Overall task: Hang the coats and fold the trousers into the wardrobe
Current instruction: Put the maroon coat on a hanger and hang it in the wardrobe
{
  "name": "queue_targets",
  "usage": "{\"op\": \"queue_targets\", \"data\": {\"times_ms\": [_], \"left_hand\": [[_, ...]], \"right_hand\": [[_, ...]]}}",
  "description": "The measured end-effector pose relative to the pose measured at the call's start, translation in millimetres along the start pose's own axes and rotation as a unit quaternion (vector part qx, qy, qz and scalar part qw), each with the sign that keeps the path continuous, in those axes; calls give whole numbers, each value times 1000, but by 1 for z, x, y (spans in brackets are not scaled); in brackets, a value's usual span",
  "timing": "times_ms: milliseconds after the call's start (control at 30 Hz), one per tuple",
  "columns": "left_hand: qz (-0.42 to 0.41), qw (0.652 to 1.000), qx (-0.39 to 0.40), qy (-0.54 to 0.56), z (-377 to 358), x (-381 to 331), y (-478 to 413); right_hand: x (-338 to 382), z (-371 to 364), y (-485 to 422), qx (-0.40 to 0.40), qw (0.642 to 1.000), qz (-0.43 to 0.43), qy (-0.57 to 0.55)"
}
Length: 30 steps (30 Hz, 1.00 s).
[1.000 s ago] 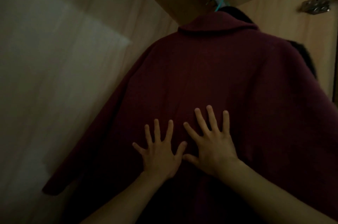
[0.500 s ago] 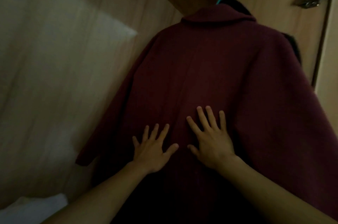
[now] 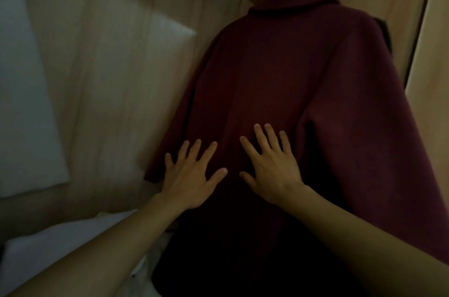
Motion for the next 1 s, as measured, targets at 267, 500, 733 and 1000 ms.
{"op": "queue_targets", "data": {"times_ms": [267,500,733,1000], "left_hand": [[47,993,-27,-101,50,-28,52],[110,981,-13,-159,60,-66,130],[163,973,39,-158,58,-103,224],[117,978,14,-174,108,-146,284]], "right_hand": [[3,29,32,-44,995,17,-92],[11,24,95,-19,983,59,-175],[24,20,173,55,961,68,-264],[7,69,237,39,957,60,-282]]}}
Point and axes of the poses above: each hand's wrist, its own y-axis away from the middle knuckle, its own z-axis out of the back of the hand, x = y × z, the point moved 5 cm from there along -y, towards the middle knuckle
